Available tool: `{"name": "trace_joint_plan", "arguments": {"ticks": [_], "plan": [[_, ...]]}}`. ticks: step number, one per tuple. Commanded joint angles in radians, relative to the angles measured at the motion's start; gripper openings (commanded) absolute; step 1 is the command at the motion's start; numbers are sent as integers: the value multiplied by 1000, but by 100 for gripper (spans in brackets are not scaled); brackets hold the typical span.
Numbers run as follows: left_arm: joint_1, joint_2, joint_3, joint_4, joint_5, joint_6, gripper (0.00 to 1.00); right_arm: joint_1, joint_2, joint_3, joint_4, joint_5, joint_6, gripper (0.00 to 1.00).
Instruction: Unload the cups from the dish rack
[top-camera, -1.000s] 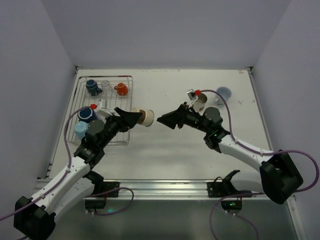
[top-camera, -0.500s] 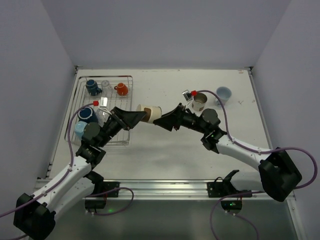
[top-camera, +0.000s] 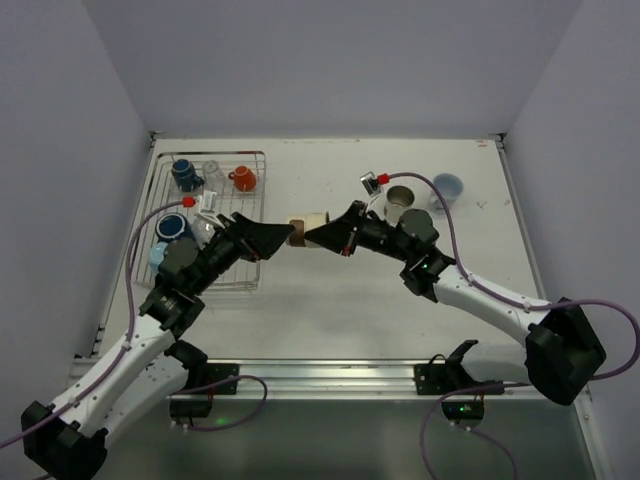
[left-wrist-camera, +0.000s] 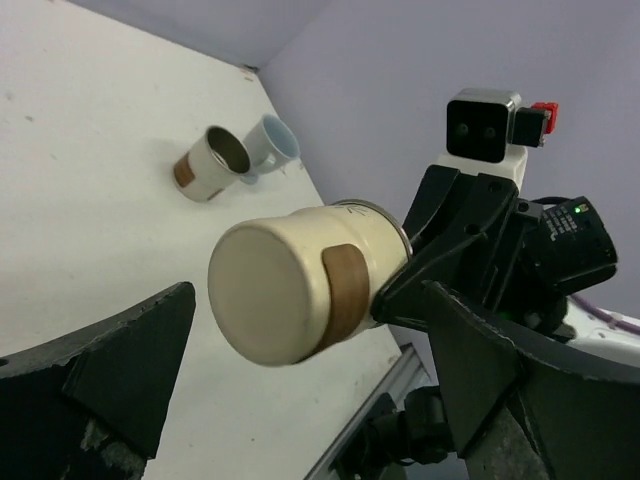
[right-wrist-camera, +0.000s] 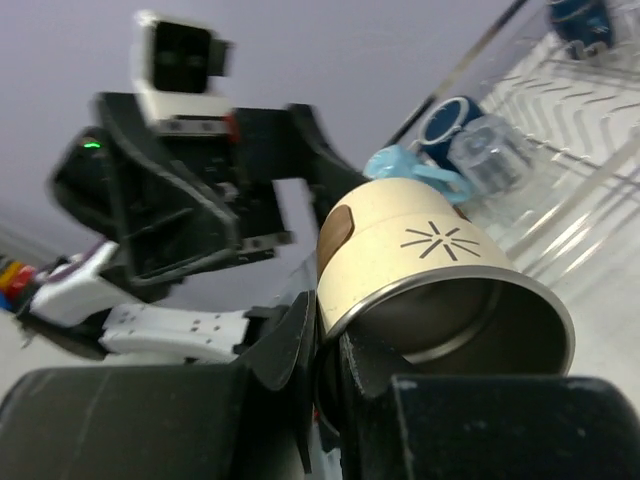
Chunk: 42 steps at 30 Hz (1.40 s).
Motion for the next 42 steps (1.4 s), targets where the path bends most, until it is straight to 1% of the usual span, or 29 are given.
{"name": "trace_joint_plan", "arguments": {"ticks": [1,2,3,4,5,6,7,8,10,11,12,13,14,16,20,24,26,29,36,42], "plan": [[-3,-88,189,-353,-115,243,100,-9,-97,172,-440,145,-260,0],[-3,-105,211,-406,-139,331,100,-12,-100,219,-559,194,-317,0],[-3,-122,228,-456,-193,373,100,-20,-89,311,-768,273,-416,0],[-3,-151,254,-548,-219,407,100,-44,-76,356,-873,300,-461,0],[-3,-164,262,-590,-239,465,100,-58,-60,441,-956,327,-498,0],[-1,-173,265,-628,-294,491,100,-75,-27,483,-1098,384,-564,0],[-1,-193,262,-685,-307,527,100,-110,-10,519,-1162,413,-593,0],[-1,-202,254,-702,-317,539,100,-127,7,581,-1258,444,-618,0],[-1,-243,208,-712,-327,554,100,-188,68,650,-1351,533,-676,0],[-1,-256,190,-707,-331,559,100,-207,90,715,-1423,563,-689,0],[-3,-271,161,-693,-345,564,100,-240,114,746,-1452,585,-713,0],[-1,-291,154,-690,-350,568,100,-253,165,775,-1486,629,-727,0],[-1,-296,156,-690,-347,573,100,-262,194,839,-1547,659,-753,0],[-1,-304,164,-687,-338,582,100,-291,283,934,-1625,699,-776,0],[-1,-297,160,-685,-309,599,100,-323,422,1058,-1712,723,-819,0],[-1,-293,162,-688,-293,608,100,-348,536,1140,-1742,719,-841,0],[-1,-297,162,-689,-293,608,100,-348,599,1181,-1761,742,-854,0],[0,-304,159,-687,-287,608,100,-354,656,1229,-1772,731,-859,0],[0,-300,156,-687,-284,608,100,-373,733,1284,-1772,700,-870,0],[5,-291,157,-685,-285,604,100,-388,767,1287,-1767,685,-879,0]]}}
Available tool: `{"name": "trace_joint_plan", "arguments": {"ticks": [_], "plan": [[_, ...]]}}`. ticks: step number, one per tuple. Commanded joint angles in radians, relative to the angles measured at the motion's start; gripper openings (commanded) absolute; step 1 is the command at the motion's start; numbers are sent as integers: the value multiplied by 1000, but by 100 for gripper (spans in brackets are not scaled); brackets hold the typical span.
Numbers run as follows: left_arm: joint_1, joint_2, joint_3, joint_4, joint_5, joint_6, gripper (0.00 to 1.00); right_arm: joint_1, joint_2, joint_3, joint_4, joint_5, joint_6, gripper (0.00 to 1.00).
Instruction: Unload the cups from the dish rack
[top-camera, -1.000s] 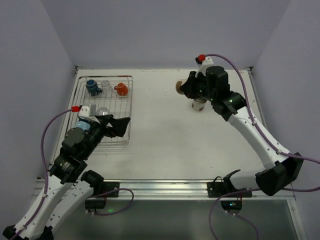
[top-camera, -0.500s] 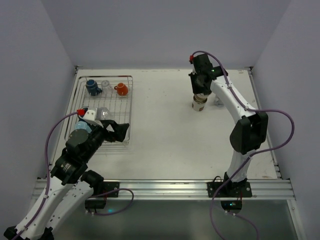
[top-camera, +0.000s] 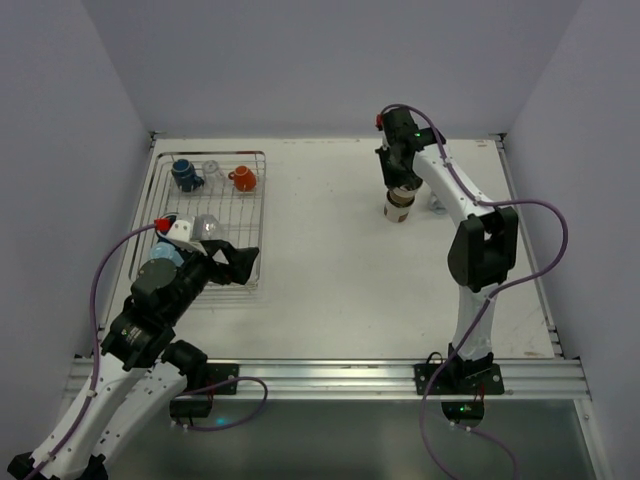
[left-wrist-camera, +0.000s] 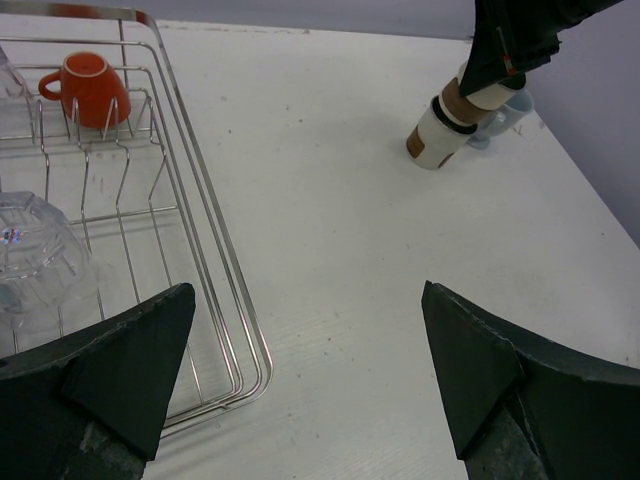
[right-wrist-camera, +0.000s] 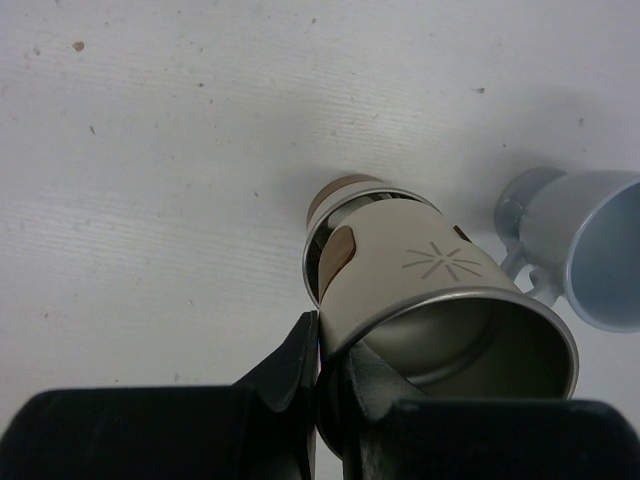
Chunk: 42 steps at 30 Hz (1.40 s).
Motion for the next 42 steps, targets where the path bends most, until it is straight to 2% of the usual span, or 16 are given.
{"name": "trace_joint_plan", "arguments": {"ticks": [1,16,20,21,24,25,28,31,35,38,42], "plan": [[6,7,2,-1,19,25,100,-16,14,47,-34,-15,-53,0],[39,31,-1,2,29,25,100,-23,40,8,3,-94,-41,0],[51,37,-1,4,26,22,100,-22,44,19,-11,-79,-42,18],[51,39,-1,4,24,22,100,-22,43,21,-14,-70,-42,28],[52,51,2,5,19,12,100,-22,23,19,-8,-51,-38,37],[52,53,2,5,21,8,100,-22,5,16,-1,-51,-35,44],[52,66,5,20,21,-10,100,-22,-47,1,25,-74,-27,53],[52,109,35,11,-8,-34,100,-17,-98,-34,64,-113,-12,55],[52,180,75,7,-141,-88,100,9,-263,-154,183,-159,30,57],[52,233,85,26,-223,-139,100,44,-382,-332,349,-223,89,58],[52,315,108,37,-266,-200,97,108,-625,-614,588,-286,185,58]]}}
